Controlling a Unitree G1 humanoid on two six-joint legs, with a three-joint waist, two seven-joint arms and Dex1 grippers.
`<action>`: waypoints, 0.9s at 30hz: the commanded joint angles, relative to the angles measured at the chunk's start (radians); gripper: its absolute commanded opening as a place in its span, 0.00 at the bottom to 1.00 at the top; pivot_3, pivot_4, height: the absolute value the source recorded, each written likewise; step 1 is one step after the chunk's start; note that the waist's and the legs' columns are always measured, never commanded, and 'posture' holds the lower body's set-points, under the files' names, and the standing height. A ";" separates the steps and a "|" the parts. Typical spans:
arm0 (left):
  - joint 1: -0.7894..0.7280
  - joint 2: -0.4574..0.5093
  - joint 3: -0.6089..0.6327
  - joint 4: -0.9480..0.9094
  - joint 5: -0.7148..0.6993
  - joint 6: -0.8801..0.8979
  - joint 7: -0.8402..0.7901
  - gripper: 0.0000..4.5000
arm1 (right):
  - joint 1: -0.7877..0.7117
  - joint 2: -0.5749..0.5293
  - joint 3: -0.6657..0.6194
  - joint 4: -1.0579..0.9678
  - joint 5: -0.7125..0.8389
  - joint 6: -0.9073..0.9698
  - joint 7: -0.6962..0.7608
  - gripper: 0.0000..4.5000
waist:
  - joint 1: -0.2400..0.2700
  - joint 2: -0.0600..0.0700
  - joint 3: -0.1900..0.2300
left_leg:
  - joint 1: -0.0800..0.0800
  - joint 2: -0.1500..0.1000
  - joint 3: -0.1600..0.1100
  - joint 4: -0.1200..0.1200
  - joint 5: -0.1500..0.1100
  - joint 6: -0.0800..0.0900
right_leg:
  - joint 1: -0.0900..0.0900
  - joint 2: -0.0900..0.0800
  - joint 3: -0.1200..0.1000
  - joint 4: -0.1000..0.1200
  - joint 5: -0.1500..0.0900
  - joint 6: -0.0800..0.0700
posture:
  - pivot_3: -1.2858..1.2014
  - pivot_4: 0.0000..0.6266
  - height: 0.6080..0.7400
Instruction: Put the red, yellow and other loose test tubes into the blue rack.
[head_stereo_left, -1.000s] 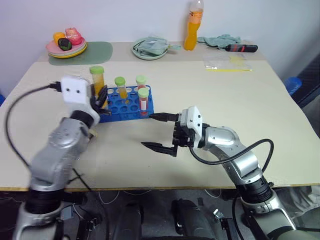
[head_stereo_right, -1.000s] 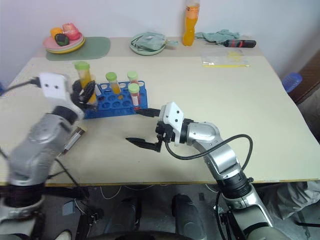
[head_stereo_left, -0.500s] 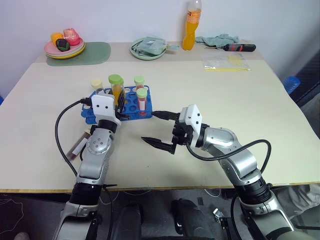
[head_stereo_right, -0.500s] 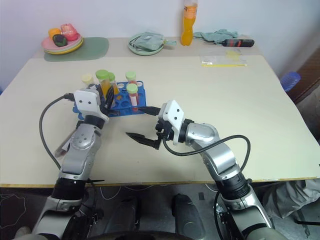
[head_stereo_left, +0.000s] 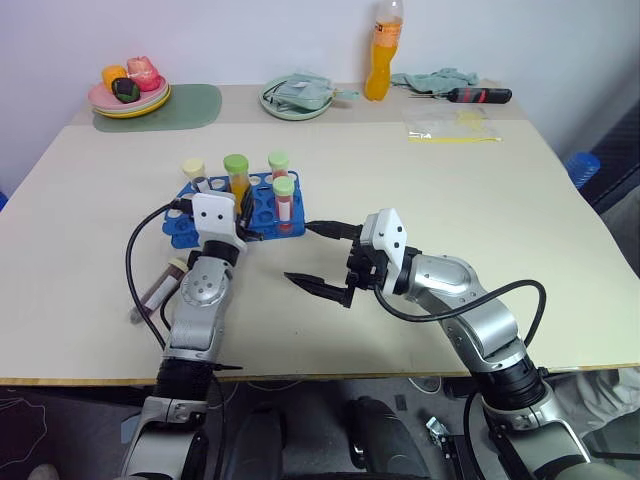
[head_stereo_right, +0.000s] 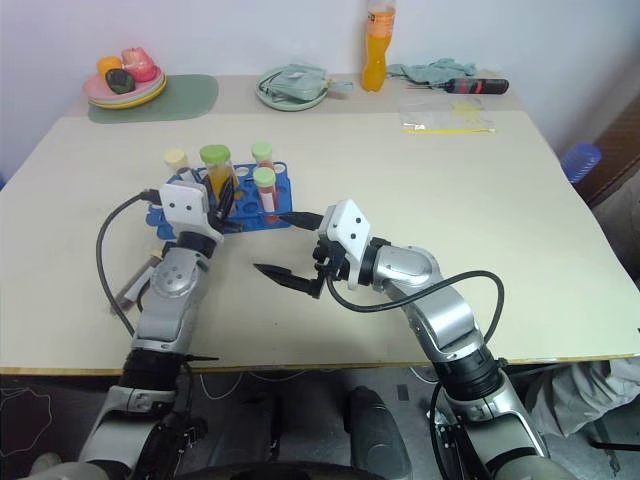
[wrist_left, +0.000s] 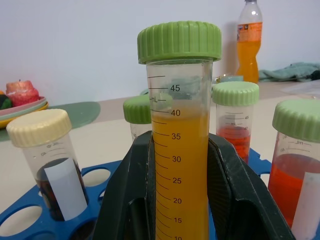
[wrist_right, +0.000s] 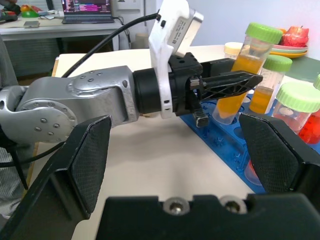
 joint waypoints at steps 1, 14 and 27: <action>-0.024 -0.008 0.014 0.030 0.017 -0.065 -0.013 0.18 | 0.001 -0.001 -0.020 -0.052 0.015 0.000 -0.005 1.00 | 0.000 0.000 0.000 | 0.000 0.000 0.000 0.000 0.000 0.000 | 0.000 0.000 0.000 0.000 0.000 0.000 | 0.52 0.24 1.00; -0.007 -0.041 0.048 0.089 -0.016 -0.117 -0.061 0.41 | 0.010 -0.007 -0.023 -0.074 0.018 0.017 -0.017 1.00 | 0.002 0.000 0.000 | 0.000 0.000 0.000 0.000 0.000 0.000 | 0.000 0.000 0.000 0.000 0.000 0.000 | 0.52 0.24 1.00; 0.155 0.417 0.374 -0.521 -0.529 0.782 -0.232 0.98 | 0.002 -0.030 -0.039 -0.083 0.028 0.021 -0.003 1.00 | -0.027 0.000 0.000 | 0.001 0.001 -0.002 0.000 0.000 0.000 | 0.000 0.001 -0.001 0.001 0.000 0.000 | 0.52 0.24 1.00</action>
